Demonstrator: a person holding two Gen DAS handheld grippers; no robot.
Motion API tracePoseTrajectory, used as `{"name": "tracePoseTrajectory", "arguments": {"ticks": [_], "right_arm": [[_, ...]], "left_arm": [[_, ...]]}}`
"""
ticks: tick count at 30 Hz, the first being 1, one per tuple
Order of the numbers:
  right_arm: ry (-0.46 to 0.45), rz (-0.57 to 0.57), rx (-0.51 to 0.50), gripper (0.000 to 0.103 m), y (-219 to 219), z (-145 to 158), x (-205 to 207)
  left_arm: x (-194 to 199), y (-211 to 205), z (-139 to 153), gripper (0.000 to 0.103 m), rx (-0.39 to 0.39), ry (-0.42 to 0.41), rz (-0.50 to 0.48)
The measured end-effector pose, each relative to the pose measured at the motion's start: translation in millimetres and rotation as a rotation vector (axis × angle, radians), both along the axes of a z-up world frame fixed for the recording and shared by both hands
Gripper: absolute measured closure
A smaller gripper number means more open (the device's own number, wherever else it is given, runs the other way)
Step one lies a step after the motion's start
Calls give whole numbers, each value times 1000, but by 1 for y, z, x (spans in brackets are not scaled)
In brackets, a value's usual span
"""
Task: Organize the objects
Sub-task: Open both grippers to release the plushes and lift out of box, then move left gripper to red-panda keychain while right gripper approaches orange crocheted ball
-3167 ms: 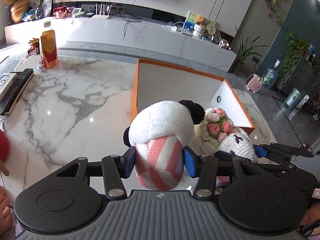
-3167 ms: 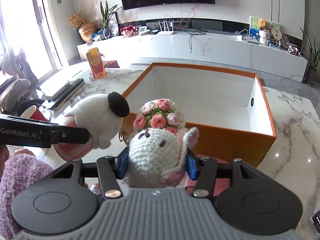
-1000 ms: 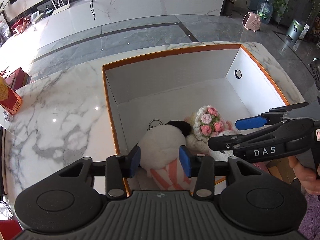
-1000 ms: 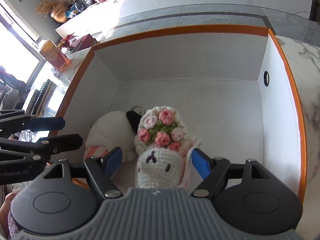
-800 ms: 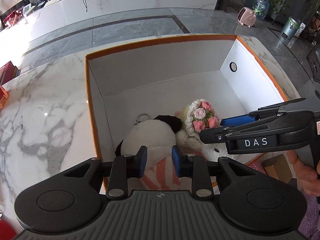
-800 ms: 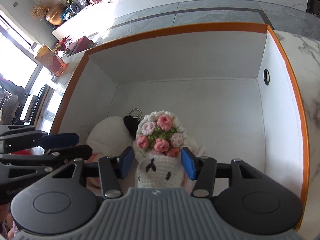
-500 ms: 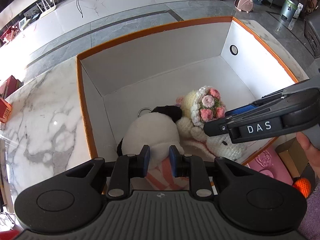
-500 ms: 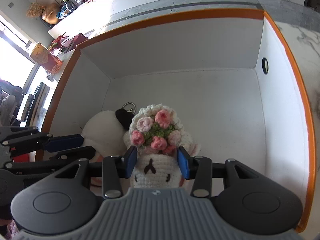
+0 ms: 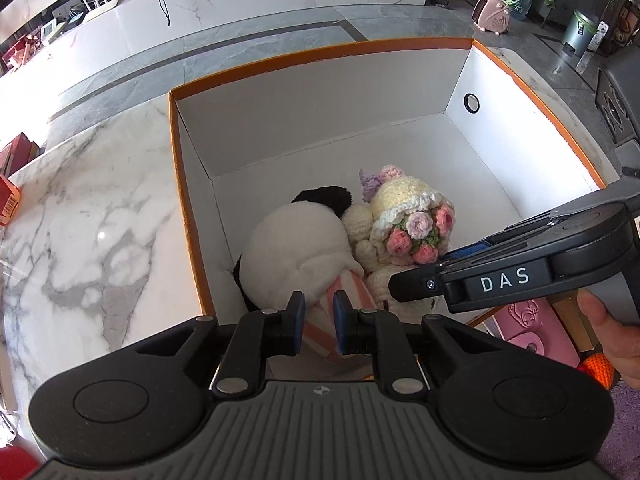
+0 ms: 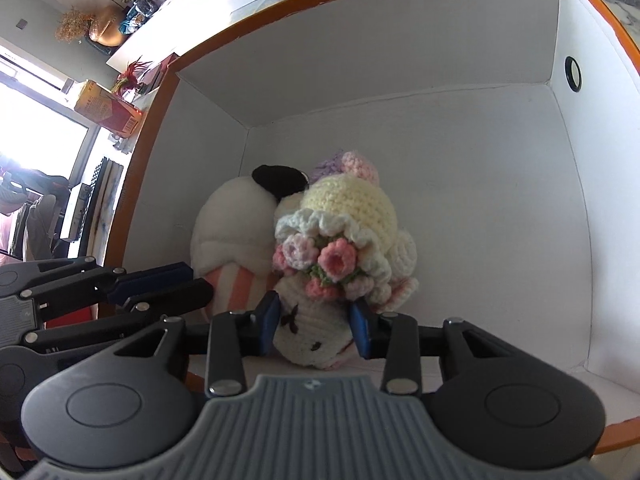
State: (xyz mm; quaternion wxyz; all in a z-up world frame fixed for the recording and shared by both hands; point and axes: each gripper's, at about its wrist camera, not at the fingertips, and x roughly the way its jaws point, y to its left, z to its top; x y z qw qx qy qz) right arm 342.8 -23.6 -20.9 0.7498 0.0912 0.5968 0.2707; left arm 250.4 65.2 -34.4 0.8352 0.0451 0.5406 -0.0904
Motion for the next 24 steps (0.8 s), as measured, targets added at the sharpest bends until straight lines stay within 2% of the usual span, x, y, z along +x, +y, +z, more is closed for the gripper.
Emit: {"name": "tracePoseTrajectory", "arguments": {"ticks": [4, 8, 14, 19, 24], "right_arm": [[-71, 17, -38, 59, 3, 12, -14], [-212, 34, -51, 59, 0, 41, -41], [-359, 34, -17, 57, -25, 84, -81], [-416, 18, 0, 56, -49, 97, -122], [-431, 8, -21, 56, -76, 85, -171]], "left_arm": [[-14, -1, 12, 84, -13, -62, 3], [-36, -3, 33, 84, -63, -143, 3], [-84, -13, 64, 81, -134, -240, -57], [-128, -26, 63, 75, -151, -219, -168], [-165, -42, 42, 73, -59, -156, -312]]}}
